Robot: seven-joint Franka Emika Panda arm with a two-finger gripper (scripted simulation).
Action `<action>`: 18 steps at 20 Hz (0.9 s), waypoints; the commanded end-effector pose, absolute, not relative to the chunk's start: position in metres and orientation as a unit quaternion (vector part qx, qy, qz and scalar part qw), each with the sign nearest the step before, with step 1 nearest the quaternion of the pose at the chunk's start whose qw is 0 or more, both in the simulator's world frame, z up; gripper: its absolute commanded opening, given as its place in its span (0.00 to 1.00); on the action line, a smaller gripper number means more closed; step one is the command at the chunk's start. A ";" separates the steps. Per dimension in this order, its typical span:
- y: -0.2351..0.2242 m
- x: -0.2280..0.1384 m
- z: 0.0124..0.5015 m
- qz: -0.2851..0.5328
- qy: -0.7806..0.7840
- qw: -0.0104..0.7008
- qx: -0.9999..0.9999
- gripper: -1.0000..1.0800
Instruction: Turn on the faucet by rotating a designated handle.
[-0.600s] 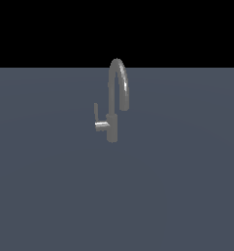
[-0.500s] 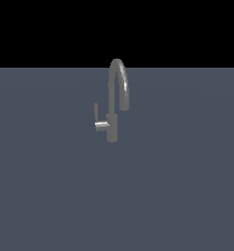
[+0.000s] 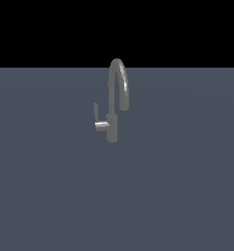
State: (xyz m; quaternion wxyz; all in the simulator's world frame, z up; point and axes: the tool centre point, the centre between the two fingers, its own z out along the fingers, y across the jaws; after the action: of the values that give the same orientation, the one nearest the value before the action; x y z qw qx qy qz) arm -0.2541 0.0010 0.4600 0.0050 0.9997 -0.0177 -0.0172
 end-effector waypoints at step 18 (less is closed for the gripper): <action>0.062 -0.232 0.380 0.070 -0.165 0.049 0.982 0.00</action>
State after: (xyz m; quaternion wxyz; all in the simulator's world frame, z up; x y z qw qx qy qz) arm -0.2347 0.0571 0.3876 0.0453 0.9853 -0.1523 0.0624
